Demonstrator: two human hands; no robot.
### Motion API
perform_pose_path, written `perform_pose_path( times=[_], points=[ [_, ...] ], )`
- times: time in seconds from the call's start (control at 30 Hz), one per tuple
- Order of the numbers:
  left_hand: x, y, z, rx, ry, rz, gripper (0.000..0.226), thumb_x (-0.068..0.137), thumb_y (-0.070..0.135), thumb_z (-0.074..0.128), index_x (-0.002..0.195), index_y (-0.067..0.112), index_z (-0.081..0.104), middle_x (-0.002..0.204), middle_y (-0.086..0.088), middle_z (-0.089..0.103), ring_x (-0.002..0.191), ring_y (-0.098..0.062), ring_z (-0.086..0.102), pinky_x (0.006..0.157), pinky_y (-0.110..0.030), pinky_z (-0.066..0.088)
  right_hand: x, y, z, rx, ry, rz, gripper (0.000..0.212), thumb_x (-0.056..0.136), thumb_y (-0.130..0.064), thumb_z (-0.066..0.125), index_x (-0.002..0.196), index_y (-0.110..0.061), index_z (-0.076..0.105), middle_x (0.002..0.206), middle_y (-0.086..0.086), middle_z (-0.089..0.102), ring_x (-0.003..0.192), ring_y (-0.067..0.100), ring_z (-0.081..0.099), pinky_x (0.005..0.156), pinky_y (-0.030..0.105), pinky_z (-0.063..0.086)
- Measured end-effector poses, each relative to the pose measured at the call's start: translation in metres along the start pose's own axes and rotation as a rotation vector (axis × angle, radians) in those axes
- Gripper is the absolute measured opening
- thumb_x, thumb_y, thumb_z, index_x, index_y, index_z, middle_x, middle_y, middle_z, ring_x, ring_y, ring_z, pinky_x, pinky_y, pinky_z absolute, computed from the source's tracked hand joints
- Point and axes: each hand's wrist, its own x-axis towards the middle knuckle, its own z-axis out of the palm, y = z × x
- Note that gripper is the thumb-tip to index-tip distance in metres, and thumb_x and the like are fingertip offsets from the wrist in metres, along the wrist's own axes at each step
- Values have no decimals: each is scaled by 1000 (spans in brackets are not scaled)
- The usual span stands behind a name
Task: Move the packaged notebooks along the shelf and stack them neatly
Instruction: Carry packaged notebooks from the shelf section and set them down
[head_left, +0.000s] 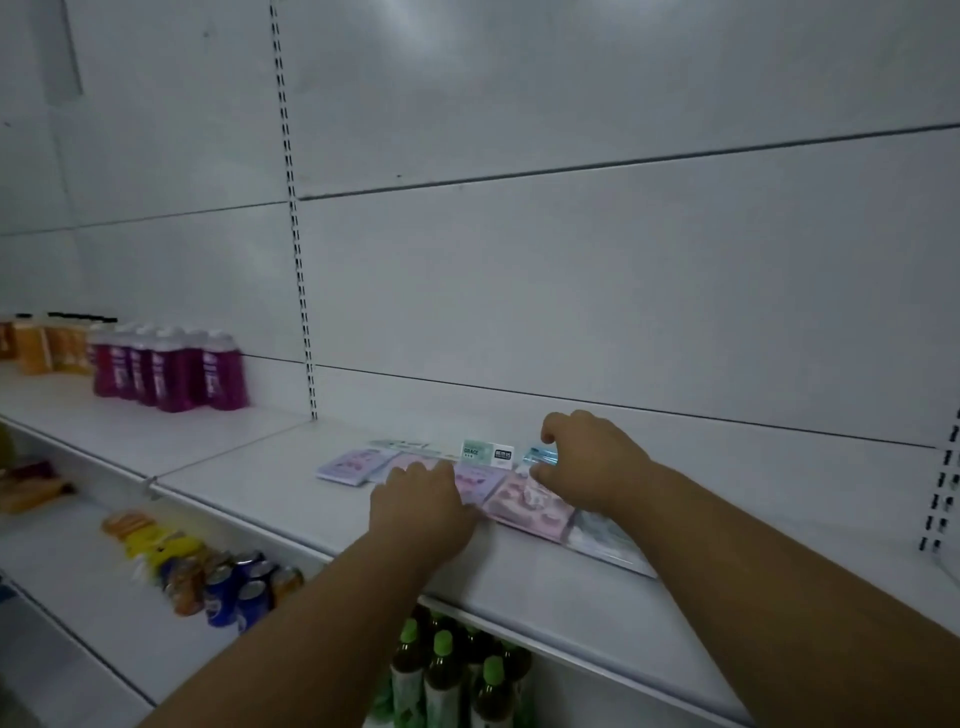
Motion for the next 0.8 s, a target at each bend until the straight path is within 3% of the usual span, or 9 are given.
perform_pose_path(
  times=[0.1, 0.23, 0.3, 0.37, 0.43, 0.57, 0.63, 0.7, 0.8],
  points=[
    [22, -11, 8, -40, -111, -21, 80, 68, 74, 57, 127, 20, 49, 129, -6, 59, 117, -27, 54, 92, -39, 46, 11, -4, 12, -4, -9, 27, 44, 80, -48, 60, 114, -21, 54, 114, 9, 54, 101, 29, 55, 80, 35, 43],
    [42, -20, 8, -117, -152, 13, 105, 51, 72, 71, 134, 13, 41, 131, -11, 56, 120, -30, 53, 95, -38, 48, 12, -10, 19, -24, 0, 117, 42, 79, -49, 61, 112, -23, 55, 111, 7, 55, 98, 27, 55, 79, 35, 43],
    [52, -27, 1, -185, -170, 46, 88, 61, 55, 76, 128, 7, 45, 125, -14, 58, 115, -30, 56, 91, -34, 47, 11, -15, 24, -38, 5, 174, 40, 79, -47, 61, 110, -24, 55, 110, 6, 55, 96, 26, 55, 78, 35, 43],
    [61, -35, -10, -263, -164, 97, 45, 81, 32, 67, 115, 3, 57, 116, -16, 65, 107, -30, 61, 82, -30, 47, 9, -23, 30, -50, 18, 230, 38, 80, -45, 61, 111, -23, 56, 111, 6, 56, 96, 25, 56, 78, 34, 43],
    [66, -44, -19, -455, -126, 75, 23, 88, 19, 59, 103, 2, 62, 107, -17, 67, 99, -32, 63, 74, -31, 46, 6, -30, 37, -69, 28, 275, 38, 80, -44, 62, 111, -22, 56, 110, 8, 57, 99, 27, 56, 79, 34, 42],
    [63, -60, -33, -1168, -63, 69, 9, 86, 17, 60, 94, 13, 60, 95, -13, 68, 86, -32, 67, 74, -43, 57, 3, -45, 60, -157, 50, 412, 44, 83, -50, 53, 112, -17, 57, 115, 11, 62, 102, 30, 58, 84, 34, 44],
    [57, -67, -40, -1433, -54, 92, 7, 88, 20, 64, 92, 23, 60, 93, -5, 70, 81, -26, 70, 67, -38, 62, 6, -51, 70, -198, 41, 542, 59, 83, -62, 41, 119, -19, 58, 120, 10, 63, 106, 31, 58, 89, 38, 43],
    [54, -73, -45, -1580, -75, 118, 11, 89, 20, 66, 92, 28, 60, 91, 2, 71, 79, -21, 71, 61, -29, 60, 11, -58, 76, -246, -2, 650, 75, 77, -73, 30, 125, -22, 56, 123, 8, 63, 108, 32, 55, 90, 42, 40],
    [53, -79, -44, -1602, -112, 152, 12, 89, 18, 66, 91, 29, 60, 91, 4, 71, 81, -19, 70, 67, -33, 62, 20, -70, 83, -267, -44, 717, 82, 66, -76, 35, 125, -23, 55, 121, 9, 62, 107, 33, 53, 89, 43, 40]
  ],
)
